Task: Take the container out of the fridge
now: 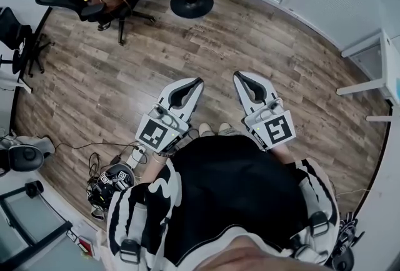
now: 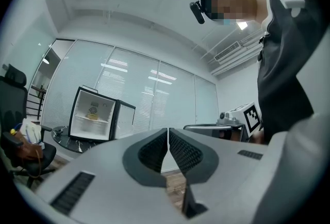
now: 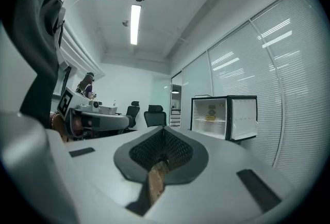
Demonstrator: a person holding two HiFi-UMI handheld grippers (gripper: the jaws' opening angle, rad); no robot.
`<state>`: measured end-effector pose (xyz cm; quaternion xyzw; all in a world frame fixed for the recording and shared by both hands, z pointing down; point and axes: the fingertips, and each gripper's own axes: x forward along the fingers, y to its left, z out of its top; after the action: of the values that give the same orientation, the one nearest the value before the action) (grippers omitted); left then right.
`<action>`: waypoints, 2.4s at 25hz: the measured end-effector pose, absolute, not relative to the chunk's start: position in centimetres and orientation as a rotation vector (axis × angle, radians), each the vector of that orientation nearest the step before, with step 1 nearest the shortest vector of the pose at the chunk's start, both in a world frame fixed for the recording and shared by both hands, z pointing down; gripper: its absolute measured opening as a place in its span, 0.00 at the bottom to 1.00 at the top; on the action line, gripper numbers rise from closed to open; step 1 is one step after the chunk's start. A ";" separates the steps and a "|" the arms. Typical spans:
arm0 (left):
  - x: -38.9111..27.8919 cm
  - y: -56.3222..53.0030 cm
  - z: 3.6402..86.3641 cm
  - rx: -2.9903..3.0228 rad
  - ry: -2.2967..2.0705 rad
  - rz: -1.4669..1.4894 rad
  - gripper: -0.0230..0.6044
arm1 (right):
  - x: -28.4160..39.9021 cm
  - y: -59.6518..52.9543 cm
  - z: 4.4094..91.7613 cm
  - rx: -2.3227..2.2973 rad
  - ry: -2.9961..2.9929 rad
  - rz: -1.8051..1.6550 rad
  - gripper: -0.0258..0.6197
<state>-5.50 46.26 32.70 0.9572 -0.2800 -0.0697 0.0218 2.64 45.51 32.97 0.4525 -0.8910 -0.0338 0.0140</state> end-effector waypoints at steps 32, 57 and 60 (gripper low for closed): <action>-7.3 43.3 32.7 2.977 -0.860 -0.216 0.06 | 2.1 42.4 33.1 1.483 -2.758 -0.070 0.06; -5.8 33.5 32.3 2.992 -0.896 -0.219 0.06 | 3.9 31.9 33.2 1.477 -2.778 -0.044 0.06; -5.7 32.3 32.3 2.989 -0.901 -0.222 0.06 | 4.1 30.8 33.1 1.476 -2.774 -0.037 0.06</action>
<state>-5.68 32.30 32.29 0.9550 -0.2880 -0.0709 0.0057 4.06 30.78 33.14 0.4697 -0.8828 -0.0118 -0.0006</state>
